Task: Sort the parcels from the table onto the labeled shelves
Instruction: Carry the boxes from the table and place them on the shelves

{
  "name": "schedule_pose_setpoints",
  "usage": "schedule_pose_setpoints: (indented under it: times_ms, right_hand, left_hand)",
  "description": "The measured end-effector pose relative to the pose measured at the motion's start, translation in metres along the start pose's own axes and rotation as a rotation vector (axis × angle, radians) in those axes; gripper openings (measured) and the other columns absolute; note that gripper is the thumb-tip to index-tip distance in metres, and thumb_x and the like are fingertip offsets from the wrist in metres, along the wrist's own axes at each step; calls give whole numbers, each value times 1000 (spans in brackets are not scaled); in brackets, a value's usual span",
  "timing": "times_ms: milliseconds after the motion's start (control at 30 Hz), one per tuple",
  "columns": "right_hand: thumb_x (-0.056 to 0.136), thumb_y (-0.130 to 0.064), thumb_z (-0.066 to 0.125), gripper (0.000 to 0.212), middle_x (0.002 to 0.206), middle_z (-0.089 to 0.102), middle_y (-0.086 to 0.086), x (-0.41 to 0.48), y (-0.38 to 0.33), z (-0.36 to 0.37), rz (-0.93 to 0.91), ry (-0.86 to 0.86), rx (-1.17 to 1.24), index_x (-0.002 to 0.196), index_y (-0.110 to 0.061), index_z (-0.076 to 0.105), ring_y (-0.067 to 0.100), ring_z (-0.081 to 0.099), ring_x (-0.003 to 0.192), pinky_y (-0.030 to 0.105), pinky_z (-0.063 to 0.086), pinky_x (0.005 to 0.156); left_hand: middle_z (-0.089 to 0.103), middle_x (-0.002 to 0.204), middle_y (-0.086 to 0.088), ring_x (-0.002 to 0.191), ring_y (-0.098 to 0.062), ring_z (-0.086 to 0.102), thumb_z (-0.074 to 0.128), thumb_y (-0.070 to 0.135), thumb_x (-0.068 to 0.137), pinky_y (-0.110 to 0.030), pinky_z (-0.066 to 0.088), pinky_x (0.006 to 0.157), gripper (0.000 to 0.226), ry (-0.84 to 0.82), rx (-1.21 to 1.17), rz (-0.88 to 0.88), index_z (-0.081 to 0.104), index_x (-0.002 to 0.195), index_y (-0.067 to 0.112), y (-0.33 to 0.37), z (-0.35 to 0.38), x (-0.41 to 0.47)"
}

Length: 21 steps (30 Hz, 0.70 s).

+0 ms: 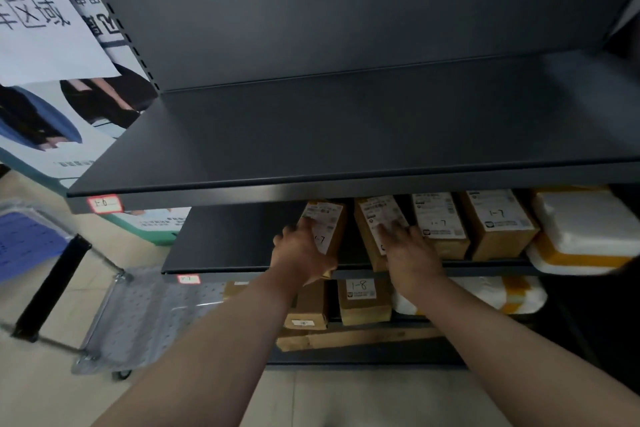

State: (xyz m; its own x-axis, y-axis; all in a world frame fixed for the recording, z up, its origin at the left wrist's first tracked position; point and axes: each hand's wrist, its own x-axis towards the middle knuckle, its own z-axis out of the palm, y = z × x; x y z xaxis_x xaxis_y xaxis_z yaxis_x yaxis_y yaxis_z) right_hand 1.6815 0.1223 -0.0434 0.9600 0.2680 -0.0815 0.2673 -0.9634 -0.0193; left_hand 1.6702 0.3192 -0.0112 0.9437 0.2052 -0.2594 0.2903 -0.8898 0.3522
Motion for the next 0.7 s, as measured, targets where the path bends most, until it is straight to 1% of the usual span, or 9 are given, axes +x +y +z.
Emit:
schedule_pose_setpoints:
  times_ms: [67,133,233,367,500,567,700]
  right_hand:
    - [94,-20,51,59,151,33,8,2,3,-2,18,15,16,148,-18,26,29,35,130,37,37,103]
    - [94,-15,49,54,147,38,9,7,5,-5,32,9,24,145,-16,31,27,37,129,35,39,101]
    - [91,-9,51,57,150,32,10,15,4,-4,70,-60,48,144,-16,31,29,33,133,36,38,104]
    - [87,-8,53,70,156,18,10,30,2,-4,107,-165,49,149,-19,20,30,25,138,38,33,108]
    - [87,-10,57,82,160,5,9,33,4,-3,110,-220,17,152,-21,8,29,15,144,37,24,112]
    - [91,-13,54,81,160,1,10,30,3,-2,114,-227,-2,153,-22,3,28,11,145,36,21,114]
    - [98,-21,47,75,160,-7,9,29,4,-10,106,-276,13,153,-22,-5,26,7,147,36,21,117]
  left_hand:
    - [42,131,-7,121,-31,40,78,45,67,-43,45,97,96,-27,32,11,25,145,30,6,5,9]
    - [39,132,-7,121,-32,39,78,47,68,-43,45,97,94,-50,50,35,25,144,33,13,12,17]
    - [34,133,-7,120,-32,39,76,51,70,-41,44,94,88,-54,33,58,28,143,39,21,24,25]
    - [29,136,-10,121,-34,36,71,58,74,-43,44,95,90,-44,82,111,24,147,36,24,34,32]
    - [28,136,-13,124,-35,35,69,64,73,-46,45,95,94,-70,131,107,20,148,36,25,31,40]
    - [25,139,-14,127,-36,32,67,66,73,-46,45,95,96,-84,165,104,16,149,35,27,32,39]
    - [17,146,-19,133,-39,27,59,70,78,-47,44,97,100,-120,242,119,5,153,30,31,33,38]
